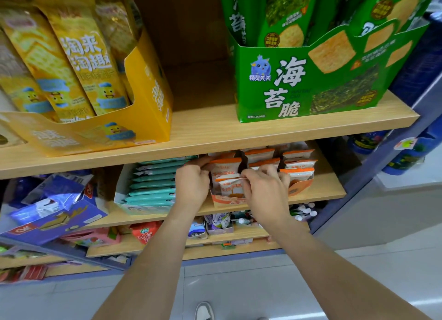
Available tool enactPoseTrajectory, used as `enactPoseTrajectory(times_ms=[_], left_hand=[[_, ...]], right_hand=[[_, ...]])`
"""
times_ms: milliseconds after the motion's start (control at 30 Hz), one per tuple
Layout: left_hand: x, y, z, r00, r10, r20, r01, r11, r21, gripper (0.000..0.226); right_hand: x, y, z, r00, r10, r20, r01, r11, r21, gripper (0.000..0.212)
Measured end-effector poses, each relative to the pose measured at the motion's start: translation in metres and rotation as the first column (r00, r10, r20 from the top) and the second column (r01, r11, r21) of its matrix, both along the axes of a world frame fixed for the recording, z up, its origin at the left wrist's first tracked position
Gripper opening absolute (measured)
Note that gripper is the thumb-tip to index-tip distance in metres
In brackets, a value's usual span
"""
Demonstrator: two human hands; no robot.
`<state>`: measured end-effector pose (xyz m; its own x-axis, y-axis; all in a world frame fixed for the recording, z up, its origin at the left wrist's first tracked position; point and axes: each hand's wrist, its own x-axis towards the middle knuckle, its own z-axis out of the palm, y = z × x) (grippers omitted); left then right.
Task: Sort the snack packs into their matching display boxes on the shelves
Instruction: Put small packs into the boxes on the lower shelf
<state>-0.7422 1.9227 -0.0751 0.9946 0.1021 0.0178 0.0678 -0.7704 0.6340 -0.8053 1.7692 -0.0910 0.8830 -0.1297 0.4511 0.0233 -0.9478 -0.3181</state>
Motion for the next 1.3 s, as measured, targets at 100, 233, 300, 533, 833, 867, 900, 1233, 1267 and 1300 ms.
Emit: enactPoseTrajectory(times_ms=[100, 233, 300, 533, 833, 867, 900, 1233, 1267, 1300], left_hand=[[-0.003, -0.002, -0.005, 0.999, 0.019, -0.051, -0.022, 0.998, -0.051, 0.024], [-0.015, 0.004, -0.002, 0.998, -0.054, -0.019, 0.051, 0.992, -0.115, 0.020], [-0.028, 0.014, 0.002, 0.998, -0.058, 0.007, 0.058, 0.983, -0.172, 0.020], [-0.082, 0.083, 0.005, 0.986, -0.168, 0.013, 0.167, 0.964, -0.209, 0.024], [-0.109, 0.246, 0.016, 0.998, -0.018, 0.059, 0.028, 0.985, -0.171, 0.021], [-0.107, 0.265, 0.013, 0.998, 0.004, 0.060, 0.006, 0.988, -0.153, 0.021], [-0.105, 0.283, 0.010, 0.998, 0.023, 0.064, -0.015, 0.992, -0.129, 0.022], [-0.054, 0.390, -0.030, 0.998, 0.041, -0.041, -0.028, 0.959, 0.282, 0.055], [-0.052, 0.390, -0.029, 0.997, 0.048, -0.066, -0.026, 0.953, 0.300, 0.056], [-0.049, 0.389, -0.027, 0.995, 0.057, -0.080, -0.028, 0.945, 0.326, 0.055]], right_hand=[[0.002, 0.003, -0.003, 0.999, -0.022, -0.041, 0.022, 1.000, 0.013, 0.015], [-0.007, 0.011, 0.012, 0.995, -0.017, -0.100, 0.020, 0.999, 0.026, 0.033], [-0.018, 0.015, 0.019, 0.996, 0.021, -0.092, -0.013, 0.996, 0.091, 0.037], [-0.053, 0.055, 0.041, 0.980, 0.184, -0.079, -0.146, 0.926, 0.348, 0.025], [-0.059, 0.189, 0.055, 0.935, 0.292, -0.200, -0.131, 0.811, 0.570, 0.020], [-0.058, 0.204, 0.055, 0.927, 0.308, -0.214, -0.126, 0.793, 0.596, 0.020], [-0.055, 0.219, 0.054, 0.918, 0.325, -0.226, -0.125, 0.780, 0.613, 0.020], [-0.019, 0.327, 0.034, 0.731, 0.494, -0.471, -0.271, 0.844, 0.463, 0.060], [-0.013, 0.332, 0.030, 0.732, 0.500, -0.463, -0.276, 0.839, 0.470, 0.063], [-0.007, 0.337, 0.027, 0.737, 0.501, -0.455, -0.274, 0.836, 0.476, 0.065]])
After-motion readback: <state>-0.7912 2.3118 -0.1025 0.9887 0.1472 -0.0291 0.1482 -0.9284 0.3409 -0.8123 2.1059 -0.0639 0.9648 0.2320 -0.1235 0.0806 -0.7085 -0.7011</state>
